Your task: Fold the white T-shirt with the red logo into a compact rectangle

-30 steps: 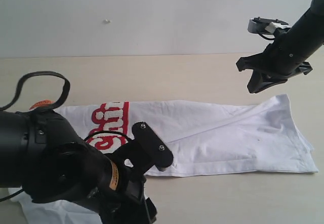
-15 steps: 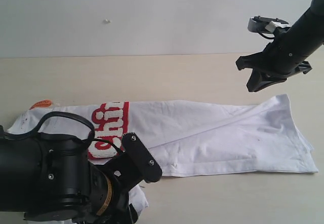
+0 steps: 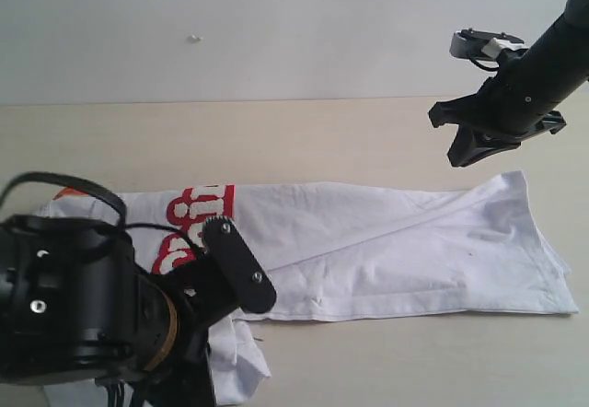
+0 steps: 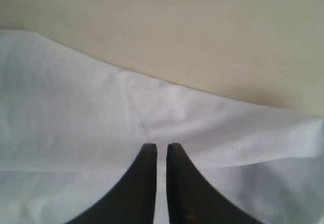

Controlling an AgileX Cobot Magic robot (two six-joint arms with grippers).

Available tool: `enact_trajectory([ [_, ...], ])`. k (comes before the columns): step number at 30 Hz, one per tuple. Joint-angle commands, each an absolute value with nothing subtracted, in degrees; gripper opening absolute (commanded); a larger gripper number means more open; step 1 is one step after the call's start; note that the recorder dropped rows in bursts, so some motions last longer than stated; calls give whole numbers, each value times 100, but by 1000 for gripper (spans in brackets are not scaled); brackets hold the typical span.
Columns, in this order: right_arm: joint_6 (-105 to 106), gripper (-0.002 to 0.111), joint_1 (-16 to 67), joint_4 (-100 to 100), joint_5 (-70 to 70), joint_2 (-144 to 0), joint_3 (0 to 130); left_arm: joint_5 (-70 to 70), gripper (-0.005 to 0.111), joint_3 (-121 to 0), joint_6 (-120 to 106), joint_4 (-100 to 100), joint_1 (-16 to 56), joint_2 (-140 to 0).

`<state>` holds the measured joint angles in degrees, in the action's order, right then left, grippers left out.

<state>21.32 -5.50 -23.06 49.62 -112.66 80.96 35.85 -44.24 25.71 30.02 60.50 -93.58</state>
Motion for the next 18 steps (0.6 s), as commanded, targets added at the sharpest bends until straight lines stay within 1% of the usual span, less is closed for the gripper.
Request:
enact_trajectory([
  [1,2185,9,-537,-2349,4934,-11200,8085,3902,0,-4746,2596,3631,6050,-8810],
  [6,2185,9,-537,-2349,4944,-11200,8085,4412,0,-4991,2012,4975,5942,-8664],
  [10,2185,9,-537,-2349,4944,-11200,8085,4162,0,-4991,963,5084,5361,-8674],
  [13,2185,9,-537,-2349,4944,-11200,8085,3674,0,-4991,317,4424,4873,-8674],
  [16,2247,9,-537,-2349,4914,-11200,8085,3597,0,-4991,-1061,3019,4802,-8651],
  [18,2247,9,-537,-2349,4887,-11200,8085,3566,0,-4991,-1892,2451,4774,-8640],
])
